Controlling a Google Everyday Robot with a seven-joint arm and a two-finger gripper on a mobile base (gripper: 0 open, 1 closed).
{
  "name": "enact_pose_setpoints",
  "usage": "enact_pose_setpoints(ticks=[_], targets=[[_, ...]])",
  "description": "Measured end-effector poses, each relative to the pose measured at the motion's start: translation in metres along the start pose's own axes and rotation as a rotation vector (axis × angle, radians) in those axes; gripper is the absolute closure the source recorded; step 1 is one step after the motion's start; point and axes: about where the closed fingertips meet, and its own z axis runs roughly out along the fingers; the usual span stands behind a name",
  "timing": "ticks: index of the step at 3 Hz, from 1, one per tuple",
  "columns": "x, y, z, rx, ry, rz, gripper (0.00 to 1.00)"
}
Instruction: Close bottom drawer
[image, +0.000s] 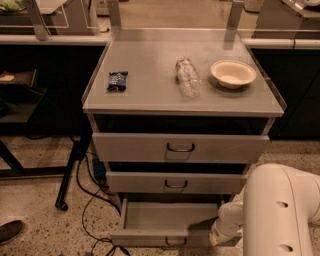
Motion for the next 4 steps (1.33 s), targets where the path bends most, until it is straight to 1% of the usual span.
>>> enact_pose_setpoints(ticks=[1,2,3,4], targets=[[0.0,0.0,0.0,0.0,0.0,0.0,1.0],[0.015,0.001,0.014,-0.025,0.033,0.018,1.0],[0.035,-0.007,0.039,-0.011,0.08,0.066,1.0],[0.03,-0.01,0.046,0.017,0.073,0.075,1.0]])
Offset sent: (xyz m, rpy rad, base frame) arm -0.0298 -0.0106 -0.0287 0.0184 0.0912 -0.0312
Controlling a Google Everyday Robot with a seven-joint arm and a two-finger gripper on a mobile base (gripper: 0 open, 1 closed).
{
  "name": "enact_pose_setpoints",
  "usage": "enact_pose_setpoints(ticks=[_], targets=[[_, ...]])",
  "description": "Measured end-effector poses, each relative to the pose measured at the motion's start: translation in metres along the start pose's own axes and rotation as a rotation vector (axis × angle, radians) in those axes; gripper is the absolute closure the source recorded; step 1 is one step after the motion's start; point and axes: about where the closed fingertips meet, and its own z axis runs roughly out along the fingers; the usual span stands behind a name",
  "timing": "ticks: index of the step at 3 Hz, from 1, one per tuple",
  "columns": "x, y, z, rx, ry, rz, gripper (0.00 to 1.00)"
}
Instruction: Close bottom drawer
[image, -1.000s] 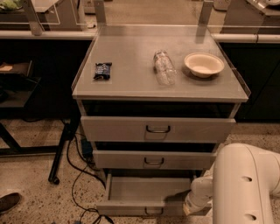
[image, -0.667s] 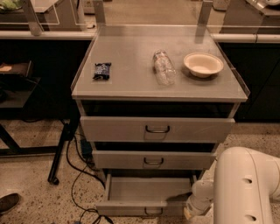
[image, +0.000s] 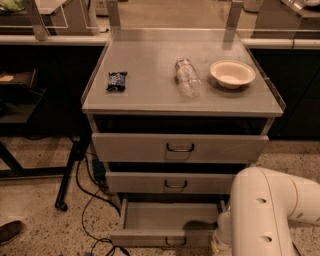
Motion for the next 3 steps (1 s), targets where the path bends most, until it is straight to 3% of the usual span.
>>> enact_pose_setpoints(ticks=[2,3], targets=[[-0.069,-0.016,-0.039,0.07,-0.137,0.016,1.0],[-0.093,-0.016,-0.051,0.078,-0.175,0.005,1.0]])
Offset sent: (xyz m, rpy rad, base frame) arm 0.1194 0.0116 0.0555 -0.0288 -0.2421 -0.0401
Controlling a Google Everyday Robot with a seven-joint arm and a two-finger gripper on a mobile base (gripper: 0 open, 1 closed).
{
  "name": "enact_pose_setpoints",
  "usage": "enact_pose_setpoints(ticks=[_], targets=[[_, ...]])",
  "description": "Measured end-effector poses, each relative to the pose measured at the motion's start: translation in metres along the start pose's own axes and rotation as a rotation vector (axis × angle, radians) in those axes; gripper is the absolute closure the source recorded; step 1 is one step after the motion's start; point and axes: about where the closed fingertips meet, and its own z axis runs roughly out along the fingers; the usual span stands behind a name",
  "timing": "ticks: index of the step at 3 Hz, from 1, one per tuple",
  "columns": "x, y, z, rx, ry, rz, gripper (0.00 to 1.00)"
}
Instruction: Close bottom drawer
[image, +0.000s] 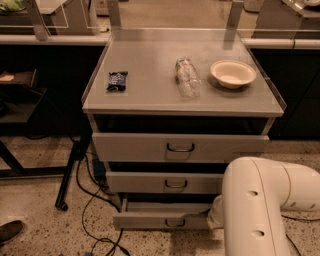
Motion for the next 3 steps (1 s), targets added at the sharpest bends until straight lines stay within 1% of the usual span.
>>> enact_pose_setpoints(ticks=[1,2,3], targets=[[0.0014,-0.0011,0.0023,0.0,-0.003,0.004,1.0],[-0.0014,-0.0068,0.0015,0.0,-0.031,0.018,1.0],[-0.0014,-0.0068,0.0015,0.0,-0.031,0.018,0.81]])
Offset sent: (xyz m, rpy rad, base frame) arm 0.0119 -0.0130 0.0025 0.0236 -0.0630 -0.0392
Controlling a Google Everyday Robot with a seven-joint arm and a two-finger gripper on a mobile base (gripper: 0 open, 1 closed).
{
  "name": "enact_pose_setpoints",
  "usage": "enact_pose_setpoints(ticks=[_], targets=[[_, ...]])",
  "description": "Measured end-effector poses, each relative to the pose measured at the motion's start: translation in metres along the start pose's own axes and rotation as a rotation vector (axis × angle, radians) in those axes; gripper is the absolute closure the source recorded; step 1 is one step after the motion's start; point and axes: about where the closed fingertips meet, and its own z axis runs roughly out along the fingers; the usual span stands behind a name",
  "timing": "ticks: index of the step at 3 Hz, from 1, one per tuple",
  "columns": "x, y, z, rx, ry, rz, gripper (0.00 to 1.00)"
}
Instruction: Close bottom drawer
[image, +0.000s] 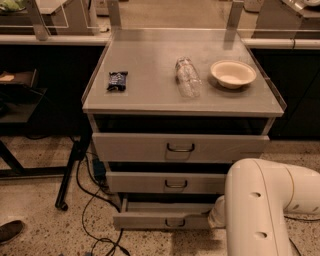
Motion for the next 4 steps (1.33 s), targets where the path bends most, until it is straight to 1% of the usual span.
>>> enact_pose_setpoints(ticks=[3,4], targets=[[0.0,0.0,0.0001,0.0,0.0,0.0,0.12],[0.0001,0.0001,0.0001,0.0,0.0,0.0,0.0]])
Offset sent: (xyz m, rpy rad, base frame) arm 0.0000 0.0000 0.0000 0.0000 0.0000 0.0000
